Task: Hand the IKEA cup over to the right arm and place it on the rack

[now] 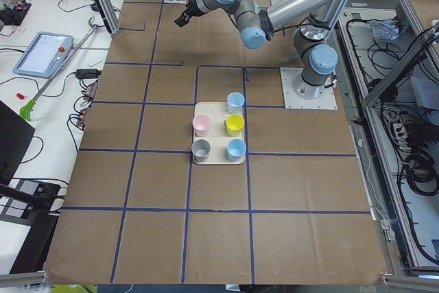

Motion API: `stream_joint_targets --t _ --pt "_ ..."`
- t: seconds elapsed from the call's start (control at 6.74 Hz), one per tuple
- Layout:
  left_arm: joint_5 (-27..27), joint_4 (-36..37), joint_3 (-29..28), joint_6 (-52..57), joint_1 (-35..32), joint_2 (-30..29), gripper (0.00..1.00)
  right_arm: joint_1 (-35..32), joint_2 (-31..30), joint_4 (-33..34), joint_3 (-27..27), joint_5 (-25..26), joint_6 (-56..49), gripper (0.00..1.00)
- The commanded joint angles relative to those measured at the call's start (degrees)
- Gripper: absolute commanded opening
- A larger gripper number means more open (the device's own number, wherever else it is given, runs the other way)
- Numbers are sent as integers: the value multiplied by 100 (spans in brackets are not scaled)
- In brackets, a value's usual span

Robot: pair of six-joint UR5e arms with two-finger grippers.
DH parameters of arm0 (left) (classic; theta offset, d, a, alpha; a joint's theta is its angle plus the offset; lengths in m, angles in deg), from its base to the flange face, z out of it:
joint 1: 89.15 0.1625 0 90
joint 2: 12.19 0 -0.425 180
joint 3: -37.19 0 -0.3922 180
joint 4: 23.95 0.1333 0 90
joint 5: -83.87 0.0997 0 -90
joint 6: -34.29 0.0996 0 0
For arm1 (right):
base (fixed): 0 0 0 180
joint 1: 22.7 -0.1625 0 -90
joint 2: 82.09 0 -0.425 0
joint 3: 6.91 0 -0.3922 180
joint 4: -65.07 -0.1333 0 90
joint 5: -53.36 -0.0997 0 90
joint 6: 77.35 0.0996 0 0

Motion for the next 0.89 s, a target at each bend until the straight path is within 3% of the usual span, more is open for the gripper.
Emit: stream_joint_targets --t 0.0,0.3,0.44,0.74 --pt "969 -1740 -919 -2 -296 -78 99 376 122 -121 -277 166 -2486 19" --pt "2225 -3462 -1605 -159 -717 0 99 772 261 -122 -505 149 -3785 20" --pt "2552 -3966 -1852 -735 -893 36 99 800 515 -70 -654 140 -3851 20" --pt "2966 -5204 -2117 -898 -957 298 99 1141 1086 -44 -1286 52 -4218 21"
